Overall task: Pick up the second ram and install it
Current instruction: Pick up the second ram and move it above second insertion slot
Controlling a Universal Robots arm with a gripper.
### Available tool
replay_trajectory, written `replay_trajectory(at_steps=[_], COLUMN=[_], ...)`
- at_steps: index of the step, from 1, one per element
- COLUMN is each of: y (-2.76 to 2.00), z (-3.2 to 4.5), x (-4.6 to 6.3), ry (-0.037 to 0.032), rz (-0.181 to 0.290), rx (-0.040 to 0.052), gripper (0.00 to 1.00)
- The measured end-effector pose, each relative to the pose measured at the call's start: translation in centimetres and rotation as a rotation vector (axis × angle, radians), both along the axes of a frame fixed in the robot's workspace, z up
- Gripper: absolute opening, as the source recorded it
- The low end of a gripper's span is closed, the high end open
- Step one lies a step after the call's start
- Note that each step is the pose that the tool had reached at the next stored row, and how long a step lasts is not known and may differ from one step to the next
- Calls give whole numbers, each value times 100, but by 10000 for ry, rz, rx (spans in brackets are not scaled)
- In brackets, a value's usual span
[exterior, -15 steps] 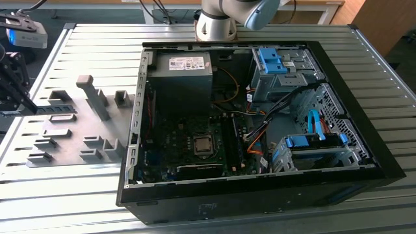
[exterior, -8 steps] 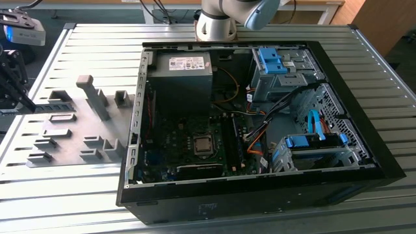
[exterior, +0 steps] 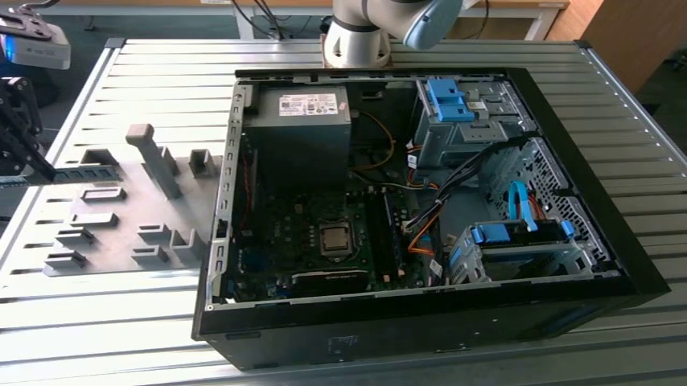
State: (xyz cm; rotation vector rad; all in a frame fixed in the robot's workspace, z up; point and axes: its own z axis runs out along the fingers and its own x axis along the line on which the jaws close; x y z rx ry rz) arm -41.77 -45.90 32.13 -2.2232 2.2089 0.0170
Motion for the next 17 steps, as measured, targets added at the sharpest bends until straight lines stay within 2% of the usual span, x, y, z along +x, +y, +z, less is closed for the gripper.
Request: replay_trajectory(at_steps=[17], y=[2], z=[196], x=[-6], ry=[-17], rz=[0], rx=[0], gripper=[14])
